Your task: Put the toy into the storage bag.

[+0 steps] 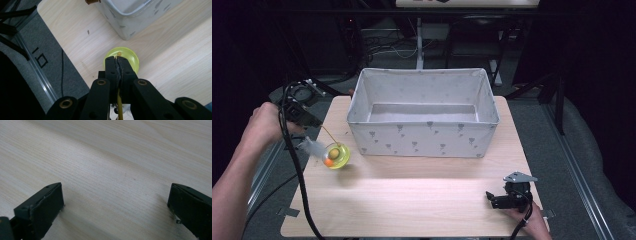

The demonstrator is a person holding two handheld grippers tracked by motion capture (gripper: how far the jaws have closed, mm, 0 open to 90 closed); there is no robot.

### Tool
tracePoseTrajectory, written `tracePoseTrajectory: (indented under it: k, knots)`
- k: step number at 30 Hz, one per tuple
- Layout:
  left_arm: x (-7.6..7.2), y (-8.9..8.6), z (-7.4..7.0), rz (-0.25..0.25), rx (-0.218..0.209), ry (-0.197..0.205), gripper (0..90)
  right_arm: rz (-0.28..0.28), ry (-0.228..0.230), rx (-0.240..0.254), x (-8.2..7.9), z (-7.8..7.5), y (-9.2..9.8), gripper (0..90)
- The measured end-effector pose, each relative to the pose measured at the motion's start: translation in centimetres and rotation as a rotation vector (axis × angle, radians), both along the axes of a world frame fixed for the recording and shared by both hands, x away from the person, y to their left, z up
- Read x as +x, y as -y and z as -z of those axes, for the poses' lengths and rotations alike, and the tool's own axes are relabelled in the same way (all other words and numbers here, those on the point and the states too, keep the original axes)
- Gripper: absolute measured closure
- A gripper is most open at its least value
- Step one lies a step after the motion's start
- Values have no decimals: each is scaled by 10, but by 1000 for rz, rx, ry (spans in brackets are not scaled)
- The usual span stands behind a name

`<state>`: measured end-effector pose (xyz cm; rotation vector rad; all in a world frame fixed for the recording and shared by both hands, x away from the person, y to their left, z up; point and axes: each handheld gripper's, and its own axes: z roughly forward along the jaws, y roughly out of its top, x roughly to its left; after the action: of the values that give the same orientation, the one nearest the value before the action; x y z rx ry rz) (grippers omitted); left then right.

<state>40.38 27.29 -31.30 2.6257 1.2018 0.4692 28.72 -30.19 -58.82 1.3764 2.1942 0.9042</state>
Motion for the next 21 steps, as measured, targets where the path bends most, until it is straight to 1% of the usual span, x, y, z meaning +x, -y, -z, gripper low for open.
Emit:
tracePoseTrajectory:
  k: [1, 6, 9, 12, 13, 17, 18, 21]
  knots:
    - [2, 0, -2, -1, 10, -1, 882, 0, 0, -1, 0, 0, 0, 0]
    - [8, 1, -7, -6, 14, -5, 882, 0, 0, 0, 0, 0, 0, 0]
    - [13, 1, -11, -16, 24, -10, 881, 0, 0, 0, 0, 0, 0, 0]
    - [16, 1, -12, -26, 23, -8, 881, -1, 0, 0, 0, 0, 0, 0]
    - [19, 0, -15, -24, 32, -11, 882, -1, 0, 0, 0, 0, 0, 0]
    - [23, 0, -20, -28, 43, 10, 881, -1, -1, -2, 0, 0, 0, 0]
    - [23, 0, -20, -28, 43, 10, 882, -1, -1, -2, 0, 0, 0, 0]
    - [26, 4, -25, -29, 64, 25, 882, -2, -1, -3, 0, 0, 0, 0]
